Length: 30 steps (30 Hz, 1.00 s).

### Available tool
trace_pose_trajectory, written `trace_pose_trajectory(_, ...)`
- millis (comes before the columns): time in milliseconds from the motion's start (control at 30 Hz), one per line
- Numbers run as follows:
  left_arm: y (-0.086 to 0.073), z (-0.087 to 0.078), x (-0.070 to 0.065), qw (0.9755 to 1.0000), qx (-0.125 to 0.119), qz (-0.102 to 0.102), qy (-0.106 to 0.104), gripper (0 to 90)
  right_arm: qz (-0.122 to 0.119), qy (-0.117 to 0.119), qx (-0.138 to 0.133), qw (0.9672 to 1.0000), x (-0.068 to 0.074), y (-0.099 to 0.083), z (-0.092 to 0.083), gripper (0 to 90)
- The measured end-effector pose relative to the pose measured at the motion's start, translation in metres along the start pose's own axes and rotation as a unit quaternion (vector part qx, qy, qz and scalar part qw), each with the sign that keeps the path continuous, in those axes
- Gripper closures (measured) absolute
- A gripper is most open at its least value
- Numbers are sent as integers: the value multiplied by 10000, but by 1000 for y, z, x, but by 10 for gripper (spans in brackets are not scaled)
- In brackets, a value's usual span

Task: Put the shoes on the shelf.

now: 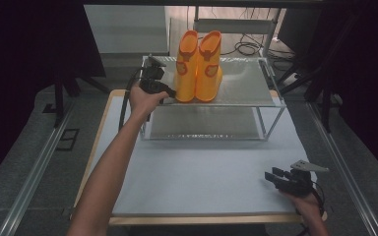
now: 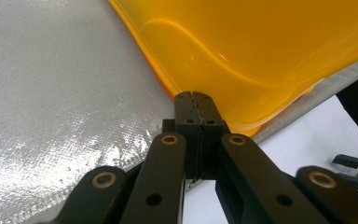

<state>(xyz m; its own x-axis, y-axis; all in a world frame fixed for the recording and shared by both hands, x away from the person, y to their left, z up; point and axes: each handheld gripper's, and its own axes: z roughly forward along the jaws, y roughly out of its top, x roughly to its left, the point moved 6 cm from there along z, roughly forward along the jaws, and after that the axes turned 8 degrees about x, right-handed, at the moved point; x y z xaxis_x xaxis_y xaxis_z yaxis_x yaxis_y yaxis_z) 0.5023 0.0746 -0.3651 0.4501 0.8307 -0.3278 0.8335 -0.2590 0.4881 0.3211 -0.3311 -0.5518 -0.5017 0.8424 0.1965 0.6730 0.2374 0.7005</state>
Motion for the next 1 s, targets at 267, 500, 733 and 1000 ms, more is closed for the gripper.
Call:
trace_pose_trajectory(267,2,4,-10,9999,22,31,-127,900,-53,3,-19,10000,1,1,0,542)
trace_pose_trajectory(500,5,9,-21,9996,39,30,-270,900,-39,20,-11,10000,2,1,0,542)
trace_pose_trajectory(733,8,15,-32,9994,65,159,-310,900,-30,21,-19,10000,2,1,-1,542)
trace_pose_trajectory(1000,3,9,-28,9987,-16,201,-474,864,-21,9,-27,10000,0,0,-2,542)
